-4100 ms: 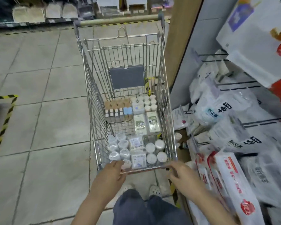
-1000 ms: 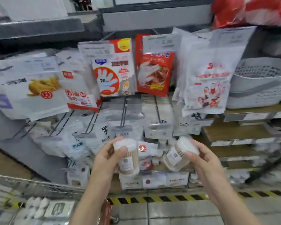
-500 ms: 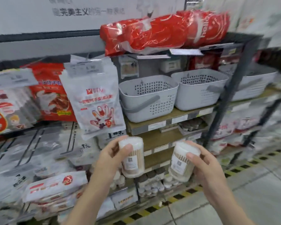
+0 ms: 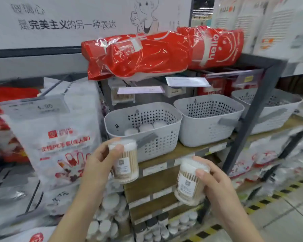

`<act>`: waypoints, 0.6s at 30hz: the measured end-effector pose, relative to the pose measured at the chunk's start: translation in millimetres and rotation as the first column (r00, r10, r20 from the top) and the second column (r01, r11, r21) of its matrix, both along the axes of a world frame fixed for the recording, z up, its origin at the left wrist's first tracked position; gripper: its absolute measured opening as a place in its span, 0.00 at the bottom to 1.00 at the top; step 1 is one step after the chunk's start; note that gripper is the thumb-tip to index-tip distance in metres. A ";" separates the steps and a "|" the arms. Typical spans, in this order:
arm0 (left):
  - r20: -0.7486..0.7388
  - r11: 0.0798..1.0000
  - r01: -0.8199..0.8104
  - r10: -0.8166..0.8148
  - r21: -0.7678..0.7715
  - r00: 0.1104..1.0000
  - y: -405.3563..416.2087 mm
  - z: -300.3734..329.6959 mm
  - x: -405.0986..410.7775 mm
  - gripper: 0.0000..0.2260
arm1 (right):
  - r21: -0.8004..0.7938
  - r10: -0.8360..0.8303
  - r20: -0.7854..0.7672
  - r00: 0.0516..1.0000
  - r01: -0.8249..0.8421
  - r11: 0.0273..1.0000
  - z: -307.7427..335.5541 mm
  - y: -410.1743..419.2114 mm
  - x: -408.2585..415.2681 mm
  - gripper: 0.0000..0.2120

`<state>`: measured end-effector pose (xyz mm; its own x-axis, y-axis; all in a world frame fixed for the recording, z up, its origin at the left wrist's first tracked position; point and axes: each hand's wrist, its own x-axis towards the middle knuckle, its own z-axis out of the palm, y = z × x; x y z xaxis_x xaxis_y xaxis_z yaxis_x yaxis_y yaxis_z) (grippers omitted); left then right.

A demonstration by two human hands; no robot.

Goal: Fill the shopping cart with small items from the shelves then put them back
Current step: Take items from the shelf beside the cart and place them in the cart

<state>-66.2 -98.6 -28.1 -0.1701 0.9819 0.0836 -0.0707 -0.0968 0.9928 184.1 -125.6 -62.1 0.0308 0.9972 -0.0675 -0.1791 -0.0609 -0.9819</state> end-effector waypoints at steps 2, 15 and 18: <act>0.035 0.999 -0.053 0.053 0.011 0.998 20.9 2.5 -2.6 0.21 | 0.036 0.043 0.033 0.999 -0.044 0.998 10.2 24.9 0.4 0.36; -0.069 0.945 -0.272 0.288 0.181 0.955 108.6 10.7 -7.3 0.18 | 0.160 0.266 -0.147 0.953 -0.242 0.957 43.4 154.5 -22.6 0.43; -0.164 0.935 -0.280 0.318 0.217 0.934 115.9 13.2 -9.7 0.24 | 0.191 0.298 -0.117 0.947 -0.273 0.943 49.7 179.3 -33.4 0.35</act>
